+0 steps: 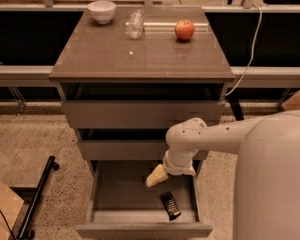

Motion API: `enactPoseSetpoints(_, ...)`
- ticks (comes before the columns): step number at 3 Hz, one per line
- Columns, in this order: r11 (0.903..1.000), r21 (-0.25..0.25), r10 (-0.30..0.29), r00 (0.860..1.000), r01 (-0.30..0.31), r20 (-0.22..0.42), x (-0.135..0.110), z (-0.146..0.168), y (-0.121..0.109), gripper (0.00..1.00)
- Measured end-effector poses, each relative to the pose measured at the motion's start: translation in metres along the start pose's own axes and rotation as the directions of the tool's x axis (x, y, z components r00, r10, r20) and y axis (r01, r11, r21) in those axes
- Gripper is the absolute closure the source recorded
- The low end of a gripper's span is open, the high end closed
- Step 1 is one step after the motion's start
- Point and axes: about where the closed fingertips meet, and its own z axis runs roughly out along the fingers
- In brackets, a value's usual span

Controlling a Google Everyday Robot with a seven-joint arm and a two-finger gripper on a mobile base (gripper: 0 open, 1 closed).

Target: Pick rxbar chocolate from bottom drawer and place on counter

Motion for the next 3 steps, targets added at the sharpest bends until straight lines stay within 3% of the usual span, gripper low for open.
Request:
enactPoseSetpoints(1,0.999,0.009,0.044,0.998,-0.044,-0.033,-0.014,0.039,-0.001,0.0)
enactPoseSetpoints(3,0.9895,-0.005,0.143,0.984,-0.144,-0.104,-0.026,0.103,-0.026,0.0)
